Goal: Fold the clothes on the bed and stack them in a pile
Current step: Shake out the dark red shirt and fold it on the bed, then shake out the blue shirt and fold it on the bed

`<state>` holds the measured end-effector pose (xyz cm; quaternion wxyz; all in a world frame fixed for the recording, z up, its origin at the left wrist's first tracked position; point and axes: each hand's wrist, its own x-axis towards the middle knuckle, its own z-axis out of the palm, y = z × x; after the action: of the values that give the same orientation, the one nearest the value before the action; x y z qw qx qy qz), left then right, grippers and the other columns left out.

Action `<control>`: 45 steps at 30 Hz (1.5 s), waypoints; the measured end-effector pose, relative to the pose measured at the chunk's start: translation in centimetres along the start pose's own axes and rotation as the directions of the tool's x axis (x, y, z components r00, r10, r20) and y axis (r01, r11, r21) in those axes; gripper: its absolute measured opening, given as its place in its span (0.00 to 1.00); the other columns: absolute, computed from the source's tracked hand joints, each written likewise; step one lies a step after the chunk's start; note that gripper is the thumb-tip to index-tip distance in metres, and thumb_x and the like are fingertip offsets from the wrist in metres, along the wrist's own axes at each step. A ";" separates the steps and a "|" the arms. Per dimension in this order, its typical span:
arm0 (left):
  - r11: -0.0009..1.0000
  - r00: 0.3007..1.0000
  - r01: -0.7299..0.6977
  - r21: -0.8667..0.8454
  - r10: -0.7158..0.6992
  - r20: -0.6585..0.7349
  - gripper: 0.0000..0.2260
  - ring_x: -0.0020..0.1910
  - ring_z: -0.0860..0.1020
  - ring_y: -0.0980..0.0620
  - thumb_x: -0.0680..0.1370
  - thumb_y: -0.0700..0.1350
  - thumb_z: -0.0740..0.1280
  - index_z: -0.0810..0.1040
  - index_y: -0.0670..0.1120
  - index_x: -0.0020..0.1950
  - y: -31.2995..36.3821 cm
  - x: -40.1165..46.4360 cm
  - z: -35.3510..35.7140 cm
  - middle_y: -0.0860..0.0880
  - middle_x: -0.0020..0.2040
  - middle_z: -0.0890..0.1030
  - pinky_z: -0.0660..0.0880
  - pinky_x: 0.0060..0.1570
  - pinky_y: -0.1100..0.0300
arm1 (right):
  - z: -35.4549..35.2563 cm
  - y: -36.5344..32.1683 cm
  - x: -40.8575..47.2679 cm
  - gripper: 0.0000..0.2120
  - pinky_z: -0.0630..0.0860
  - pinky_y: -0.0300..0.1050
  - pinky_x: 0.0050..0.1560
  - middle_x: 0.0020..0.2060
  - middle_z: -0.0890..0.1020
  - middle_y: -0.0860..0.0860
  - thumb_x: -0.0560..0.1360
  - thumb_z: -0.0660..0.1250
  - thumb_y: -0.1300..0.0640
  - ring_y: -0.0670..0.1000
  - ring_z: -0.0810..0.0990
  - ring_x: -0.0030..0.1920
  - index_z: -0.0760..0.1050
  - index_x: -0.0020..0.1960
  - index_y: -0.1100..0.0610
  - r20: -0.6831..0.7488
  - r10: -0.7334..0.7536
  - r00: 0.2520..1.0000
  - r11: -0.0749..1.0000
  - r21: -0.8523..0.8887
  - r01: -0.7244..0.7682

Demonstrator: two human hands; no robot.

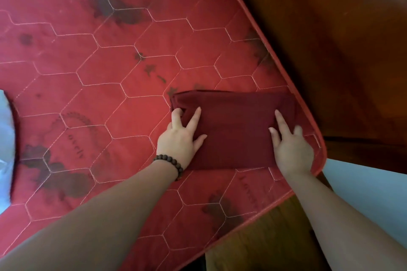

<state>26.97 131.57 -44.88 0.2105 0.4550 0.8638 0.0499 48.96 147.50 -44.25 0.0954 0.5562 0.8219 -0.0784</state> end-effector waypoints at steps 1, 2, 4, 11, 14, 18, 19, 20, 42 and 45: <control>0.999 1.000 -0.012 0.035 0.013 -0.018 0.31 0.51 0.78 0.45 0.76 0.62 0.64 0.60 0.56 0.77 -0.4 -0.2 0.0 0.40 0.69 0.65 0.74 0.30 0.57 | 0.0 -0.1 -0.2 0.24 0.76 0.53 0.41 0.49 0.72 0.59 0.81 0.54 0.43 0.57 0.74 0.41 0.59 0.76 0.42 -0.029 0.005 1.000 1.000 -0.004 -0.005; 0.997 0.999 -0.020 0.068 0.022 -0.032 0.32 0.54 0.77 0.44 0.75 0.63 0.63 0.60 0.56 0.77 -0.8 -0.4 -0.1 0.39 0.69 0.66 0.75 0.31 0.56 | 0.0 -0.3 -0.4 0.24 0.75 0.58 0.50 0.54 0.72 0.61 0.81 0.56 0.44 0.60 0.74 0.49 0.61 0.76 0.43 -0.061 0.015 0.998 1.000 -0.018 -0.016; 0.991 0.999 -0.020 0.130 0.024 -0.031 0.35 0.57 0.74 0.43 0.74 0.67 0.60 0.58 0.56 0.78 -1.8 -0.8 -0.3 0.39 0.71 0.65 0.78 0.39 0.53 | -0.1 -0.8 -0.6 0.24 0.66 0.63 0.64 0.67 0.67 0.64 0.81 0.58 0.46 0.64 0.68 0.65 0.62 0.76 0.45 -0.095 0.037 0.995 0.998 -0.051 -0.042; 0.980 0.997 0.075 0.183 -0.078 0.009 0.36 0.74 0.60 0.41 0.76 0.68 0.51 0.50 0.52 0.80 -3.8 -3.7 -4.1 0.41 0.79 0.51 0.63 0.68 0.45 | -2.9 -5.3 -2.5 0.26 0.45 0.63 0.76 0.78 0.48 0.60 0.82 0.55 0.47 0.58 0.47 0.78 0.57 0.78 0.49 0.005 -0.055 0.998 0.998 -0.008 0.055; 0.980 0.986 0.168 0.104 -0.166 -0.031 0.36 0.78 0.52 0.43 0.77 0.67 0.48 0.45 0.51 0.80 -5.1 -6.1 -7.3 0.43 0.80 0.46 0.56 0.73 0.45 | -5.4 -9.1 -4.4 0.26 0.47 0.62 0.76 0.78 0.51 0.59 0.82 0.54 0.46 0.58 0.48 0.78 0.55 0.78 0.49 0.078 -0.169 0.982 0.985 0.030 0.167; 0.950 0.949 0.310 0.041 -0.307 -0.078 0.35 0.79 0.48 0.46 0.78 0.66 0.47 0.43 0.51 0.80 -8.1 -11.2 -12.4 0.45 0.80 0.46 0.52 0.74 0.45 | -9.3 -15.3 -7.8 0.26 0.51 0.61 0.76 0.77 0.56 0.60 0.81 0.56 0.46 0.58 0.54 0.77 0.57 0.78 0.50 0.106 -0.355 0.929 0.934 0.083 0.348; 0.935 0.933 0.353 0.021 -0.350 -0.087 0.35 0.78 0.48 0.46 0.78 0.65 0.49 0.44 0.51 0.80 -9.1 -12.8 -13.6 0.46 0.80 0.47 0.52 0.74 0.45 | -10.4 -16.9 -8.8 0.26 0.52 0.61 0.75 0.77 0.57 0.60 0.81 0.56 0.46 0.58 0.55 0.77 0.58 0.78 0.50 0.104 -0.392 0.914 0.919 0.096 0.383; 0.919 0.915 0.395 0.000 -0.393 -0.094 0.34 0.78 0.49 0.46 0.78 0.65 0.51 0.45 0.51 0.80 -10.1 -14.4 -14.8 0.46 0.80 0.48 0.52 0.75 0.45 | -11.4 -18.6 -9.8 0.26 0.52 0.61 0.75 0.77 0.57 0.60 0.81 0.56 0.46 0.58 0.56 0.76 0.58 0.78 0.51 0.103 -0.422 0.901 0.905 0.111 0.411; 0.656 0.669 0.701 -0.278 -0.741 -0.062 0.34 0.78 0.48 0.44 0.79 0.60 0.57 0.45 0.50 0.80 -47.0 -42.7 -20.0 0.43 0.79 0.51 0.52 0.74 0.46 | -6.4 -56.3 -40.3 0.26 0.63 0.59 0.71 0.74 0.61 0.62 0.79 0.62 0.53 0.61 0.64 0.72 0.62 0.76 0.55 0.253 -0.770 0.586 0.614 0.046 0.788; 0.660 0.668 0.701 -0.270 -0.740 -0.075 0.34 0.78 0.49 0.45 0.80 0.61 0.55 0.45 0.50 0.80 -53.5 -45.0 -20.3 0.44 0.79 0.52 0.53 0.74 0.46 | -3.6 -63.4 -43.9 0.26 0.61 0.57 0.73 0.76 0.59 0.61 0.80 0.60 0.52 0.60 0.61 0.74 0.61 0.76 0.54 0.279 -0.798 0.535 0.573 0.072 0.817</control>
<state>0.15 66.29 -26.97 0.1833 0.0417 0.9774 0.0971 5.72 85.47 -28.60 0.1825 0.0935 0.9649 -0.1637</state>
